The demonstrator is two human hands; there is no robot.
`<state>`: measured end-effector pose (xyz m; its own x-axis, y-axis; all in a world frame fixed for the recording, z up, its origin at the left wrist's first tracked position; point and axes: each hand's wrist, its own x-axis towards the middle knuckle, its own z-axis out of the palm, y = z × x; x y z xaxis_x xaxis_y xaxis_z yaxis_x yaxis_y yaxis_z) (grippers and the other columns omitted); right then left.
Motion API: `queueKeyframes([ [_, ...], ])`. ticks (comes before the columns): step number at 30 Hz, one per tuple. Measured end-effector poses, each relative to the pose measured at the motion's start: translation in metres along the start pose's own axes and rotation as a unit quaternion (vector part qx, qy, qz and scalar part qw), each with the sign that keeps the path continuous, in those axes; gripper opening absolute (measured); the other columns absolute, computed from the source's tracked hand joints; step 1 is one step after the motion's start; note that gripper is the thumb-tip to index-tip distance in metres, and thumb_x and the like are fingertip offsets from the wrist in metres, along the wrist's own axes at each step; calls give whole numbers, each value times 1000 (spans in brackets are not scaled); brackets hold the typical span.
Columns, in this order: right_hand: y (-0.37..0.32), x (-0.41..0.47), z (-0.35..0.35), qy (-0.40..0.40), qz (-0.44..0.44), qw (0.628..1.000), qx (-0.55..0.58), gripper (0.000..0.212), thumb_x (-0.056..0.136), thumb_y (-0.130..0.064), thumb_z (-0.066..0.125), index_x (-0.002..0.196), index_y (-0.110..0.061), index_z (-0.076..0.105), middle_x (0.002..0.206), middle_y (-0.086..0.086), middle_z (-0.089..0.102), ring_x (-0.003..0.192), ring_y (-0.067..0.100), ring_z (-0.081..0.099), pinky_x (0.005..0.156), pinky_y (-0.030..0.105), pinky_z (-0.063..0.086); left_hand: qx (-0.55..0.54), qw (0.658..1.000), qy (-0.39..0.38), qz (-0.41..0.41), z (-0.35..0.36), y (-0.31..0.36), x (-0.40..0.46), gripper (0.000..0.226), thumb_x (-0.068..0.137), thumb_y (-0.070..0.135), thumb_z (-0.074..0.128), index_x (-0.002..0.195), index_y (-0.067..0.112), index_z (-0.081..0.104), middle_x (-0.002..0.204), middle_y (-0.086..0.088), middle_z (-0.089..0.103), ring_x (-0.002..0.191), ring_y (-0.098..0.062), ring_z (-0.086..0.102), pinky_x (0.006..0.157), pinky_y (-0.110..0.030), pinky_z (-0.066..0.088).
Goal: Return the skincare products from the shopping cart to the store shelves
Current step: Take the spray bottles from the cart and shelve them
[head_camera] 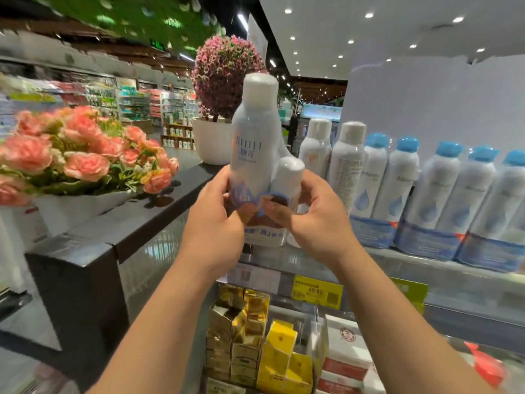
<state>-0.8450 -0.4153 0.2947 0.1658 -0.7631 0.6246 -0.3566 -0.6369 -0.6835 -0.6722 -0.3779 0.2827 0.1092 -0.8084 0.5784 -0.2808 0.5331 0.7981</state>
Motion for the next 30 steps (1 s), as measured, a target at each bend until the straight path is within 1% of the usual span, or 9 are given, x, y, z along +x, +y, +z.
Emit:
queueKeyframes([
  [2,4,1,6,-4,-1,1000,-6,53,71,-59,82,117,-37,67,115,-3,68,105,17,64,87,34,57,13,1000,6,-8,1,-8,0,57,94,-3,66,129,43,59,118,21,70,108,4,65,86,-20,59],
  [6,13,-2,16,-15,21,1000,-10,44,79,-42,87,117,-34,65,114,-2,65,101,14,63,84,27,52,23,999,15,-37,1,-19,-3,56,97,4,66,132,47,55,121,25,66,109,12,59,74,-2,49],
  [11,24,-3,25,-8,42,999,-20,43,79,-47,84,116,-34,65,111,-3,68,101,17,65,84,34,57,19,997,18,-73,4,-26,-2,56,99,10,65,132,53,50,115,31,63,106,11,58,80,-13,47],
  [13,26,-3,26,-12,55,998,-26,39,82,-42,85,115,-33,65,111,-4,68,98,12,65,80,27,55,18,996,21,-81,7,-30,-2,53,100,12,64,130,52,50,114,31,63,105,12,57,82,-16,48],
  [17,28,-6,31,-11,81,997,-14,36,86,-31,83,113,-39,61,113,-8,68,95,1,64,71,11,54,42,994,36,-92,15,-35,0,46,102,17,62,133,50,50,120,25,64,112,0,60,98,-35,54],
  [21,34,-6,33,-25,84,995,-40,49,83,-26,85,119,-41,56,119,-8,66,105,5,65,81,16,57,77,991,36,-105,20,-39,5,48,104,20,58,141,48,44,131,20,60,123,-9,57,104,-44,53],
  [23,35,-9,32,-36,88,994,-45,57,81,-24,86,122,-45,52,121,-10,65,105,0,65,82,13,55,101,988,44,-104,21,-44,5,50,104,23,57,146,45,41,137,17,57,126,-11,55,106,-44,51],
  [26,37,-15,32,-39,100,993,-39,68,82,-19,86,134,-41,47,122,-13,65,102,-10,63,76,2,48,117,986,61,-106,22,-47,1,56,104,25,58,152,43,36,142,13,49,125,-8,50,100,-30,44],
  [30,37,-20,34,-27,98,994,-47,74,83,-24,86,141,-39,43,122,-15,62,101,-20,56,75,-2,45,130,984,59,-106,22,-47,2,54,104,21,57,152,41,38,142,11,50,128,-11,50,97,-29,42],
])
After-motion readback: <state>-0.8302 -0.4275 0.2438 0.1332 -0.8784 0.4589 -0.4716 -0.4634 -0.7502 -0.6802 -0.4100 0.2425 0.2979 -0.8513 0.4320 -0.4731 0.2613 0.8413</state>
